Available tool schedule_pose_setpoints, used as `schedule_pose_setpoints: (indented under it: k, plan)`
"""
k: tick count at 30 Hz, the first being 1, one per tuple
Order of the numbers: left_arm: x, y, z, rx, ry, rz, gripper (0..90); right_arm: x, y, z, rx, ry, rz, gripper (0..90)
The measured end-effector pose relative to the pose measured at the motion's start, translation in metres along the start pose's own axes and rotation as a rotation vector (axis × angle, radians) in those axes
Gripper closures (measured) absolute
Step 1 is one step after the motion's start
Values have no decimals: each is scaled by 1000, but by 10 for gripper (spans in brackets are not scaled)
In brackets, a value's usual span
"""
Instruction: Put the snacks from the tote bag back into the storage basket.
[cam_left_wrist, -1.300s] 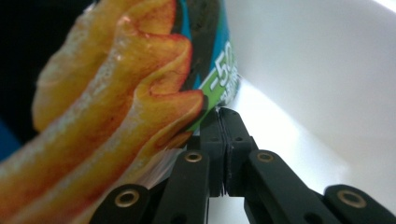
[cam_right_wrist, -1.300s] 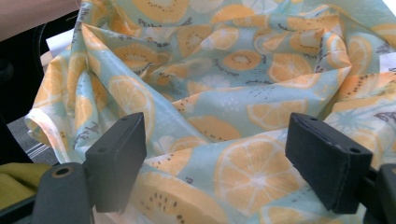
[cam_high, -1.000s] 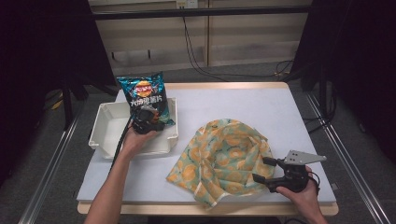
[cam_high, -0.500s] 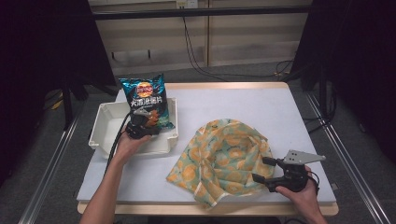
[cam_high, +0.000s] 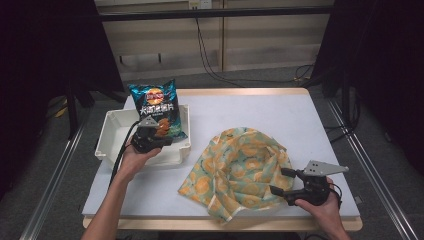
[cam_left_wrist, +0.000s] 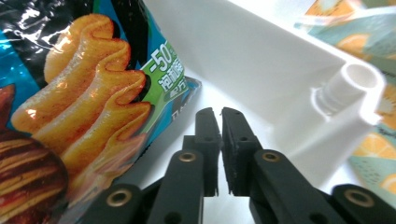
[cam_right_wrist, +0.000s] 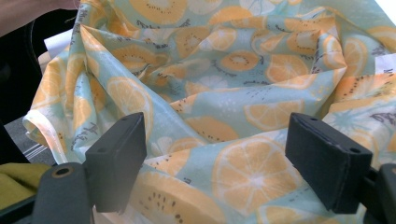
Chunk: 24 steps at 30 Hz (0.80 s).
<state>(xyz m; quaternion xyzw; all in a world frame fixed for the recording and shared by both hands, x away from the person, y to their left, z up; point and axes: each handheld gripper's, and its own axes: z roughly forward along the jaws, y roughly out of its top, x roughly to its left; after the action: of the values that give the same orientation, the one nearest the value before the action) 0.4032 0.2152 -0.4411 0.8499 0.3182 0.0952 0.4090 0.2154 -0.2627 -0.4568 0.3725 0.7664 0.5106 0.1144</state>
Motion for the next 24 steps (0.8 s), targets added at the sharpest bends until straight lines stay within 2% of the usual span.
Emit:
schedule_pose_setpoints:
  k: [3,7,8,9,10,11,12,19,21,24]
  plan:
    - [-1,-6,-7,-51,-4,-34,791,0,0,-1,-5,-1,-2,204]
    - [-7,-14,-19,-104,-1,-36,719,0,0,-1,-1,0,1,204]
    - [-9,-15,-22,-114,7,-41,689,0,0,-1,-1,-3,1,204]
    - [-11,-17,-25,-135,-5,-66,630,0,0,-1,0,-2,2,204]
    - [-13,-19,-29,-157,-13,-68,592,0,0,-1,0,0,0,204]
    - [-15,-20,-31,-159,-5,-62,593,0,0,-1,-3,-3,-1,204]
    - [-17,-21,-34,-157,20,-44,588,0,-1,-1,-4,-4,-3,204]
    - [-30,-31,-49,-214,11,-86,349,0,0,-3,-8,-9,0,204]
    - [-34,-34,-52,-207,67,-78,267,0,-1,-3,-7,-14,2,204]
    - [-38,-42,-56,-226,89,-85,206,-1,-1,-3,-9,-11,3,204]
